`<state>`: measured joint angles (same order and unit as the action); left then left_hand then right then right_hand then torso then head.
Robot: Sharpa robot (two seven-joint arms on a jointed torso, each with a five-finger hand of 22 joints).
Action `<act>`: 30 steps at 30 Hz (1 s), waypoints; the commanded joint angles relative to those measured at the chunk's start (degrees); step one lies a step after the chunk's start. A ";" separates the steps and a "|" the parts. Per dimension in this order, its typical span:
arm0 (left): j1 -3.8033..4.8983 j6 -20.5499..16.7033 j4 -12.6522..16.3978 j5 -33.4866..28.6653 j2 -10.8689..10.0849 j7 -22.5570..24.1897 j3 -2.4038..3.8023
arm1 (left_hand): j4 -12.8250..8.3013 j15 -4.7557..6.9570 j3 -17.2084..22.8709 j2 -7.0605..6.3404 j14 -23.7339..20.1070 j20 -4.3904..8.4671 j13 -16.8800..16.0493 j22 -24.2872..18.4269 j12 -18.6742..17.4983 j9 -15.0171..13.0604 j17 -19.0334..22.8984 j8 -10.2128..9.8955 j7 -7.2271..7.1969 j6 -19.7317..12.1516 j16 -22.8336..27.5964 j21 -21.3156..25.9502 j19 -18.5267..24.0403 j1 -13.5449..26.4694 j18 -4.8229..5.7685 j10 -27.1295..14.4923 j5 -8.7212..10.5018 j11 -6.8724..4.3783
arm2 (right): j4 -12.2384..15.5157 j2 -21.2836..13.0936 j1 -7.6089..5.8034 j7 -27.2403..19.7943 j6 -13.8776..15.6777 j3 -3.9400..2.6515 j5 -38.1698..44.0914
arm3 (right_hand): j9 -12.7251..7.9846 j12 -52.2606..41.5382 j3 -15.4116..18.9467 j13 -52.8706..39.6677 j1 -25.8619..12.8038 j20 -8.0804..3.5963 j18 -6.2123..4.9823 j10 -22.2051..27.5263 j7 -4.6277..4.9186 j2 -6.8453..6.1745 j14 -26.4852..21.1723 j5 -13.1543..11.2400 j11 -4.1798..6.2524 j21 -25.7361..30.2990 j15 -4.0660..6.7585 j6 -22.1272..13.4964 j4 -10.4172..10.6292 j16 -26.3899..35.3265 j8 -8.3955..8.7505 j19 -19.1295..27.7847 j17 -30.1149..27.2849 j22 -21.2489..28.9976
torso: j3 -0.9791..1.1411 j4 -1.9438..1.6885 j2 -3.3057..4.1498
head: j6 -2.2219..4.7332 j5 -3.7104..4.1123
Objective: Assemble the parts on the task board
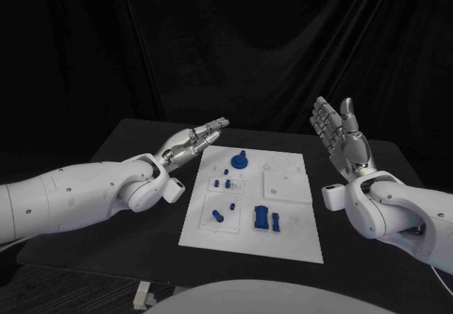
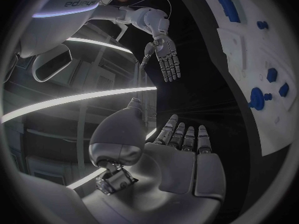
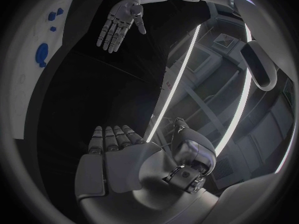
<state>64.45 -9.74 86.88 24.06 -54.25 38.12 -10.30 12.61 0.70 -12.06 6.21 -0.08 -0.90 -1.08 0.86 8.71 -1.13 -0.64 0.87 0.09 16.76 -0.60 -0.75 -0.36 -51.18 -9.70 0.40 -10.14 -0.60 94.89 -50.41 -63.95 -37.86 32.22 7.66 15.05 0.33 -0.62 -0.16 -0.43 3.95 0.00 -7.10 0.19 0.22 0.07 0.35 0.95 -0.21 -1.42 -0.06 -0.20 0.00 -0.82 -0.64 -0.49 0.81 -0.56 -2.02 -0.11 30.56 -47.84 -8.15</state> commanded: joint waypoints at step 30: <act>-4.29 -34.38 3.08 -24.06 9.56 -8.32 10.30 | -12.61 -0.70 12.06 -6.21 0.08 0.90 1.08 -0.86 -8.71 1.13 0.64 -0.87 -0.09 -12.11 0.60 0.75 0.36 40.10 2.93 -0.40 10.14 0.60 | -4.93 5.72 3.78 8.06 11.90 -7.66 -15.05 | -0.33 0.62 0.16 0.43 -3.95 0.00 2.13 -0.19 -0.22 -0.07 -0.35 -0.95 0.21 1.42 0.06 0.20 0.00 0.82 0.64 0.49 -0.81 0.56 | 2.02 0.11 0.62 | 13.46 8.15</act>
<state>60.22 -42.12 89.80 1.42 -44.78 29.84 -0.09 3.56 0.68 -3.00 0.43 -0.07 -0.89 -0.66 0.77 1.44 -0.72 -0.64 0.86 0.11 6.63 -0.60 -0.74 -0.35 -15.10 -9.67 0.00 -2.15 -0.19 89.94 -44.68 -60.28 -30.66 43.11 0.07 0.24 0.31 -0.62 -0.16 -0.43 0.44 0.00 -7.10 0.19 0.22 0.01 0.35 0.95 -0.21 -1.42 -0.06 -0.20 0.00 -0.82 -0.64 -0.49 0.81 -0.56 -0.02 0.00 31.18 -34.38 0.01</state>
